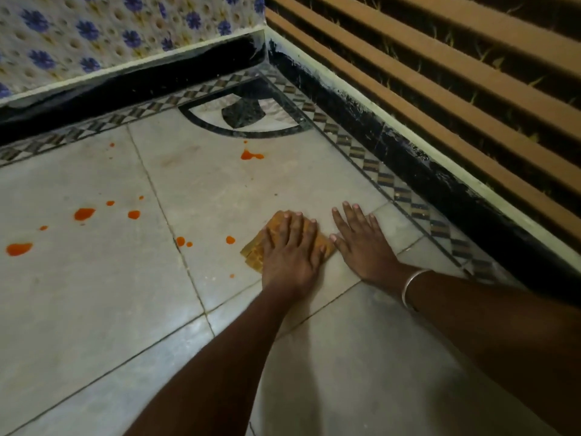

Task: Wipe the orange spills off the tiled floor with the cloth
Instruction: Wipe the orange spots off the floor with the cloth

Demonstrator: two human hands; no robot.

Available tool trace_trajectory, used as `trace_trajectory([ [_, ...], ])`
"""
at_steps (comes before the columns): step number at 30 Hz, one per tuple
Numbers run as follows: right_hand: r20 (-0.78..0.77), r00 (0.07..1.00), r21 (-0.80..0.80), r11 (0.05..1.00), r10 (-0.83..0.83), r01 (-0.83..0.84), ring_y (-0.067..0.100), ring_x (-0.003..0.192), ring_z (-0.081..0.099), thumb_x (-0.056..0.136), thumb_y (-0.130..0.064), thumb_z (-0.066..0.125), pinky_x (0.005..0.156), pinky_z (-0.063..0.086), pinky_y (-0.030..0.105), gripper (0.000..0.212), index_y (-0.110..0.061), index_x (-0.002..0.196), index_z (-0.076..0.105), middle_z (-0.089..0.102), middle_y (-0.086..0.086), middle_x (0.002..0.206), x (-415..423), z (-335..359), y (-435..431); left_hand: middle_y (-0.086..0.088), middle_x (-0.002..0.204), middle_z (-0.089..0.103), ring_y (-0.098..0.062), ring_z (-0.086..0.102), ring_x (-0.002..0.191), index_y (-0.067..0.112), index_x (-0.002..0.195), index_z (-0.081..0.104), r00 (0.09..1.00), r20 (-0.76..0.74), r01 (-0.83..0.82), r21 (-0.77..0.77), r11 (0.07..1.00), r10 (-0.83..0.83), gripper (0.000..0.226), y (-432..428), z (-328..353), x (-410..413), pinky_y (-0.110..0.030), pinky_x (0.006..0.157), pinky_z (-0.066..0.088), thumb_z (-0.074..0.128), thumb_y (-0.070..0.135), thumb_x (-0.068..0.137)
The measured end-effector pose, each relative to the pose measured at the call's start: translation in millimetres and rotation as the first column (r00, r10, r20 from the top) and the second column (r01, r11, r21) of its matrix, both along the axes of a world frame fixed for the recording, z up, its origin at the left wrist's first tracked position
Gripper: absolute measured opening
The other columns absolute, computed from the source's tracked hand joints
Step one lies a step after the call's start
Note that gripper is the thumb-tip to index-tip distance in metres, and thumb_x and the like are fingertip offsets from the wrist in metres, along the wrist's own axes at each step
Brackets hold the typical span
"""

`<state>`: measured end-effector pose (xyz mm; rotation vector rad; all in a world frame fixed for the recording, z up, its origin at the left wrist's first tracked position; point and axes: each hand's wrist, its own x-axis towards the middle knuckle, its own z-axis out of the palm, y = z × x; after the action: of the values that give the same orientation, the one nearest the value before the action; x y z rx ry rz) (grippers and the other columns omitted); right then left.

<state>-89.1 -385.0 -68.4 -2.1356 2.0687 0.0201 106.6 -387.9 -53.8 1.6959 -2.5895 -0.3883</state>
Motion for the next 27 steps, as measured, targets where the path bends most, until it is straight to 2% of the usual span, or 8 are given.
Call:
trace_trajectory([
  [4,-0.037,0.999,-0.054,0.998,0.022,-0.024,0.023,0.158,0.003,0.100,-0.057,0.007,0.127,0.005,0.046,0.071,-0.027,0.164,0.001,0.003,0.005,0.172,1,-9,2,-0.001,0.175,-0.008,-0.023,-0.015,0.160,0.036,0.166,0.004,1.000,-0.016,-0.023,-0.043,0.999,0.023,0.068,-24,-8,8,-0.058,0.127,-0.008,0.007,0.065,0.104],
  [7,-0.004,1.000,-0.074,0.997,0.008,-0.008,0.022,0.158,0.005,0.101,-0.059,0.011,0.128,0.006,0.046,0.071,-0.027,0.164,0.005,0.006,0.005,0.172,-2,-6,3,-0.002,0.176,-0.005,-0.024,-0.012,0.161,0.036,0.166,0.006,0.991,-0.032,-0.134,-0.045,0.990,0.133,0.067,-40,-7,23,-0.057,0.127,-0.009,0.010,0.064,0.106],
  [10,0.014,1.000,-0.095,0.995,0.004,-0.002,0.022,0.158,0.007,0.100,-0.059,0.011,0.128,0.007,0.046,0.072,-0.026,0.164,0.010,0.009,0.005,0.171,0,-8,3,-0.004,0.175,-0.007,-0.026,-0.014,0.161,0.033,0.167,0.004,0.958,-0.051,-0.283,-0.022,0.959,0.282,0.066,-22,-9,42,-0.058,0.126,-0.007,0.014,0.061,0.107],
  [13,0.027,1.000,-0.101,0.995,-0.009,0.012,0.022,0.158,0.006,0.101,-0.059,0.011,0.128,0.006,0.046,0.071,-0.026,0.164,0.010,0.009,0.005,0.171,0,-8,2,-0.007,0.175,-0.010,-0.029,-0.015,0.160,0.026,0.167,-0.001,0.939,-0.029,-0.344,-0.030,0.939,0.343,0.069,19,-6,37,-0.061,0.127,-0.003,0.009,0.059,0.107],
  [16,0.013,1.000,-0.117,0.993,-0.002,0.004,0.022,0.158,0.007,0.101,-0.058,0.011,0.128,0.007,0.047,0.071,-0.025,0.164,0.009,0.009,0.006,0.171,0,-9,3,-0.006,0.175,-0.012,-0.030,-0.020,0.159,0.025,0.167,-0.003,0.945,-0.005,-0.326,0.008,0.945,0.326,0.071,35,-8,12,-0.062,0.126,-0.005,0.004,0.060,0.106],
  [20,-0.009,1.000,-0.119,0.993,0.005,-0.006,0.023,0.158,0.007,0.101,-0.058,0.011,0.128,0.008,0.047,0.071,-0.025,0.164,0.009,0.009,0.006,0.171,0,-9,3,-0.003,0.175,-0.009,-0.027,-0.018,0.160,0.032,0.166,0.000,0.986,-0.024,-0.166,0.000,0.986,0.166,0.067,-6,-6,4,-0.061,0.126,-0.007,0.007,0.062,0.106],
  [22,-0.004,1.000,-0.107,0.994,0.013,-0.014,0.023,0.158,0.007,0.101,-0.058,0.012,0.128,0.008,0.047,0.071,-0.024,0.164,0.010,0.009,0.006,0.171,0,-7,3,-0.003,0.175,-0.007,-0.026,-0.015,0.160,0.035,0.166,0.002,0.989,-0.021,-0.146,-0.012,0.989,0.146,0.068,-29,-5,16,-0.061,0.126,-0.007,0.007,0.065,0.105],
  [27,0.020,1.000,-0.130,0.991,0.004,-0.001,0.024,0.158,0.010,0.102,-0.057,0.015,0.127,0.010,0.048,0.070,-0.023,0.163,0.015,0.013,0.007,0.171,-1,-9,4,-0.008,0.175,-0.003,-0.029,-0.009,0.161,0.028,0.167,0.003,0.924,-0.030,-0.382,-0.021,0.924,0.381,0.070,-16,-10,57,-0.063,0.127,0.001,0.012,0.061,0.106],
])
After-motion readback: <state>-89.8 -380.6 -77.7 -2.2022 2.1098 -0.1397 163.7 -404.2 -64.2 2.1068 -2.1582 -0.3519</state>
